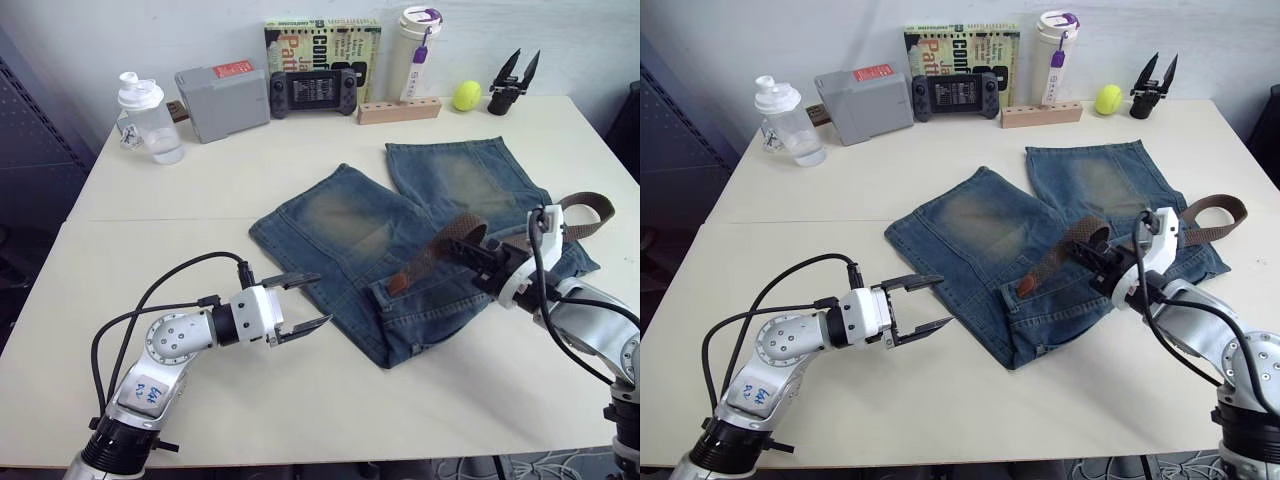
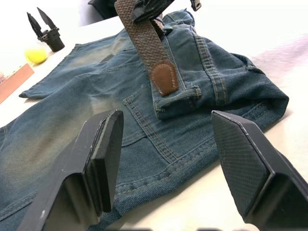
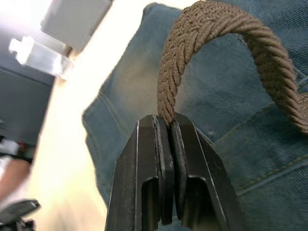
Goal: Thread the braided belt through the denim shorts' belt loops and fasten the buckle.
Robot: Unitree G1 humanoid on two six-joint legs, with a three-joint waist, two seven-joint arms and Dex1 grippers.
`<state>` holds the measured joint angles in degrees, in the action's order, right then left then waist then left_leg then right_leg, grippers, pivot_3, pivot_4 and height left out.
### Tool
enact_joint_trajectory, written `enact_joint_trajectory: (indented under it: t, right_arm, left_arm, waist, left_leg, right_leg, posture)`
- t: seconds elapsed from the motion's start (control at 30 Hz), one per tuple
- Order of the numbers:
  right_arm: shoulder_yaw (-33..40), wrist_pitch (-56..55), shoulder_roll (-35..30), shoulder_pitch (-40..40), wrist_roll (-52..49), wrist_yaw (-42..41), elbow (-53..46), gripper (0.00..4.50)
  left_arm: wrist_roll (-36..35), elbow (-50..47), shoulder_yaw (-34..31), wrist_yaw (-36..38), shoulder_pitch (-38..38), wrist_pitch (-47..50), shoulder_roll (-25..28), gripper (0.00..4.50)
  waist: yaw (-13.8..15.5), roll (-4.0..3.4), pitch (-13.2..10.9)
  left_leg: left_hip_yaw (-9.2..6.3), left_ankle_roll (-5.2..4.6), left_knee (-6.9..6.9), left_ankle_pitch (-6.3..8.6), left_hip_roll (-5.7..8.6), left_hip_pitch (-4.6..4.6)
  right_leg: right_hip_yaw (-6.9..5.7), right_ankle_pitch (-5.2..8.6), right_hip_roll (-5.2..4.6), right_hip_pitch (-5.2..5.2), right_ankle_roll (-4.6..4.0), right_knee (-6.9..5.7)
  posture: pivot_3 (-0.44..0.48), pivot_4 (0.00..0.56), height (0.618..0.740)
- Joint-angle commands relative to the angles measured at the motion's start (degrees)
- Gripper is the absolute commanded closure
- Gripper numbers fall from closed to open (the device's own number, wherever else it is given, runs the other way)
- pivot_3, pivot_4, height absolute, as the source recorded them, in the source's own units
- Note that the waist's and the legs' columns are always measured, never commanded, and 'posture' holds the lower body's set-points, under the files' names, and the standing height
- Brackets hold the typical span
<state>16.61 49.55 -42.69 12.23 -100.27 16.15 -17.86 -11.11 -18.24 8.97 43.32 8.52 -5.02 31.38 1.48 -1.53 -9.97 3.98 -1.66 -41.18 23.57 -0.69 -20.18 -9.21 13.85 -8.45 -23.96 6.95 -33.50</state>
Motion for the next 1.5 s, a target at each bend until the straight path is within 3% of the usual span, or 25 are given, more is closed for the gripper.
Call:
enact_joint_trajectory:
  t: [0.03, 0.5, 0.77, 1.0, 1.27, 1.37, 1.5]
  right_arm:
    - [-0.05, 0.66, -0.87, -0.23, 1.35, -1.98, -2.84, 4.50]
    - [-4.95, 0.98, 3.70, -2.46, 10.47, -5.27, -3.89, 4.50]
    - [-6.76, 0.76, 7.95, -2.04, 10.83, -4.30, -2.97, 4.50]
    - [-8.17, 2.20, 9.55, -2.71, 8.47, -2.38, -2.54, 4.50]
    - [-10.27, 3.23, 11.57, -3.58, 7.51, 0.02, -2.46, 4.50]
    - [-10.33, 3.21, 12.23, -3.73, 7.52, 0.68, -2.44, 4.50]
    - [-10.52, 3.21, 12.83, -4.04, 7.78, 1.06, -2.58, 4.50]
  left_arm:
    - [0.13, -1.32, -0.94, -0.03, 0.63, -1.01, -0.31, 1.29]
    - [0.78, -1.67, -0.96, -0.30, 0.66, -1.07, -0.55, 1.29]
    - [1.55, -1.13, -0.99, -0.17, 0.83, -1.76, -0.38, 1.29]
    - [9.81, 5.59, 3.71, 3.05, 1.75, -10.76, 2.58, 1.29]
    - [9.79, 13.86, 6.69, 2.30, 7.58, -11.31, -4.43, 1.29]
    - [9.89, 14.78, 7.17, 3.00, 8.00, -10.68, -5.54, 0.12]
    - [9.44, 14.83, 7.62, 4.46, 7.40, -10.06, -5.23, 0.05]
  waist:
    - [0.02, 0.00, 0.00]
    - [-0.07, 0.00, 0.00]
    - [0.01, 0.00, 0.00]
    - [-0.04, 0.00, 0.00]
    - [-0.10, -0.01, 0.00]
    - [-0.17, -0.01, 0.00]
    - [-0.16, -0.01, 0.00]
  left_leg:
    - [0.00, 0.00, 0.00, 0.00, 0.00, 0.00]
    - [-0.02, 0.00, 0.01, 0.00, 0.00, 0.01]
    - [-0.02, 0.01, 0.00, 0.00, 0.01, 0.00]
    - [-0.03, 0.01, 0.01, 0.00, 0.01, 0.01]
    - [0.09, 0.01, 0.02, 0.00, 0.01, 0.00]
    - [0.10, 0.01, 0.03, 0.00, 0.00, 0.01]
    - [0.10, 0.01, 0.03, 0.00, 0.00, 0.01]
  right_leg:
    - [0.00, 0.00, 0.00, 0.00, 0.00, 0.00]
    - [0.00, 0.00, 0.02, 0.00, 0.00, 0.00]
    - [0.01, 0.00, 0.01, 0.00, 0.00, 0.00]
    - [0.01, 0.00, 0.02, 0.00, 0.00, 0.00]
    - [-0.03, 0.00, 0.04, 0.00, -0.01, 0.01]
    - [-0.04, 0.00, 0.05, 0.00, -0.01, 0.01]
    - [-0.03, 0.00, 0.06, 0.00, -0.01, 0.01]
  posture:
    - [0.000, 0.150, 0.722]
    - [0.000, 0.150, 0.722]
    - [0.000, 0.150, 0.722]
    - [0.000, 0.150, 0.722]
    - [0.000, 0.150, 0.722]
    - [0.000, 0.150, 0.722]
    - [0.000, 0.150, 0.722]
